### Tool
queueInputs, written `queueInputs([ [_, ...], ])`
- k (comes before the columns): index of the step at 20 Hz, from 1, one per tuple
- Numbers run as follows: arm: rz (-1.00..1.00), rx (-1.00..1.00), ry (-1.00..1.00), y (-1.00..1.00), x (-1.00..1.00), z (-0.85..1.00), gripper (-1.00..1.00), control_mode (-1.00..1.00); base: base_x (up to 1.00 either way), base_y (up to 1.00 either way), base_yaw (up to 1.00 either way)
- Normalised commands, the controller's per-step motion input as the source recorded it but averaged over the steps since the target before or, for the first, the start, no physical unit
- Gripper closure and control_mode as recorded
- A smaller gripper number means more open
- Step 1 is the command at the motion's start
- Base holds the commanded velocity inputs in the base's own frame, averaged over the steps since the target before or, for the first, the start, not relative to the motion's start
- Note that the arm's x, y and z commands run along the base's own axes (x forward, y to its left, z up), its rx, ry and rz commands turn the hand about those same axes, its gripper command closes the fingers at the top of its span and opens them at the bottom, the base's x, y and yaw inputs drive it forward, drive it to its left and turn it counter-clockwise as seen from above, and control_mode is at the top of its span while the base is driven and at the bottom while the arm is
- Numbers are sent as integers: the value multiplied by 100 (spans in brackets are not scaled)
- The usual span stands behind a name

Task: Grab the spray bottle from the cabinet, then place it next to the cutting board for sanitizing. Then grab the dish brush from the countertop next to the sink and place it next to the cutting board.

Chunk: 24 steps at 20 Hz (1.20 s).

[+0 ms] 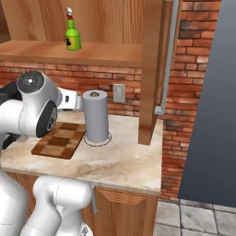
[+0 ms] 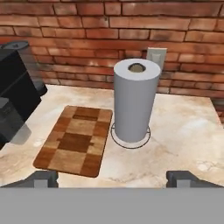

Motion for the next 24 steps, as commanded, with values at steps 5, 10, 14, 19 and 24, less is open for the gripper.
queueInputs([
  [5,0,-8,-46,23,-28,83,-100,-100,0,0,0],
  [10,-1,-3,-29,13,-22,91,-100,-100,0,0,0],
  [14,0,0,-21,2,-28,82,-100,-100,0,0,0],
  [19,0,0,-41,11,-26,61,-100,-100,0,0,0],
  [24,6,8,-1,12,0,5,-100,-100,0,0,0],
])
